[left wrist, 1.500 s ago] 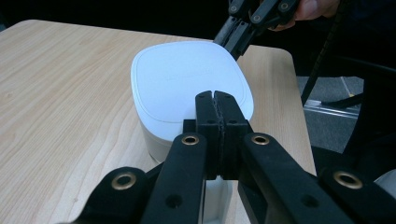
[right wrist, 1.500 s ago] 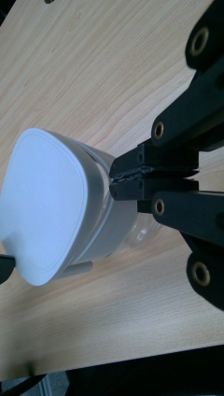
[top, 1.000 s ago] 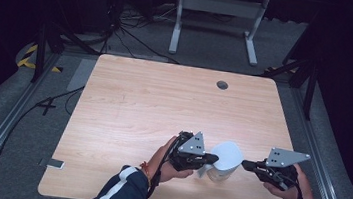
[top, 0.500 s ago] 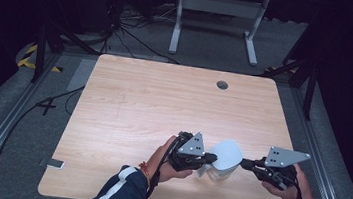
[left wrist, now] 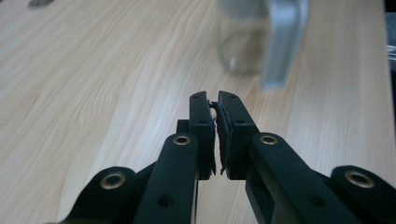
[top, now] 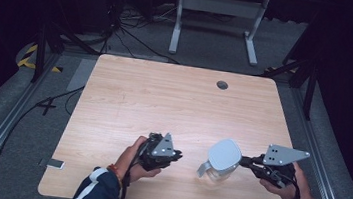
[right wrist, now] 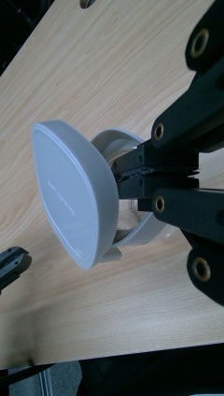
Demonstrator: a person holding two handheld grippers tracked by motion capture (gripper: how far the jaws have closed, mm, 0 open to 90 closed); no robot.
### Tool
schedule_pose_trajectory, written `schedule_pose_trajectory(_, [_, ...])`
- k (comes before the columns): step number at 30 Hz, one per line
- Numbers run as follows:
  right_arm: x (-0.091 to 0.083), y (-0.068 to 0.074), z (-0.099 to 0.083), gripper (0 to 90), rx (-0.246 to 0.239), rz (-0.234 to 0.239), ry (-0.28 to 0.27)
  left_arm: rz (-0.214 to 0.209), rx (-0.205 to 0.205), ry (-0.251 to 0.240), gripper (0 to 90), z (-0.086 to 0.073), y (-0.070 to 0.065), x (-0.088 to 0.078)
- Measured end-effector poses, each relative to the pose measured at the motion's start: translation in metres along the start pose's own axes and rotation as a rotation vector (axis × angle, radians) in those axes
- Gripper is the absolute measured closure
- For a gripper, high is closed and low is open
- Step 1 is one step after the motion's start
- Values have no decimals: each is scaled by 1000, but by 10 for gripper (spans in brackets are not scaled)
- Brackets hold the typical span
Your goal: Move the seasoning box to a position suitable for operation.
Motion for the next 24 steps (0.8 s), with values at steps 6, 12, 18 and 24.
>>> schedule_pose_trajectory(6, [-2,-3,-1,889,2,-8,-5,84,-82,57,825,-46,17,-19])
schedule_pose_trajectory(12, [0,-4,-1,889,6,-6,-2,148,-179,79,783,-89,35,-42])
schedule_pose_trajectory(18, [2,-5,0,887,7,-9,-6,180,-232,131,705,-123,44,-54])
schedule_pose_trajectory(24, [2,-5,5,888,0,-16,-18,151,-280,141,588,-140,44,-59])
Point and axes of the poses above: each handheld gripper's, and its own axes: x roughly forward along the jaws, z roughly out of its top, y roughly to its left, the point moved 8 cm from there along x, roughly forward along the jaws, and after that the axes turned 6 degrees about x, right-handed, at the moved point
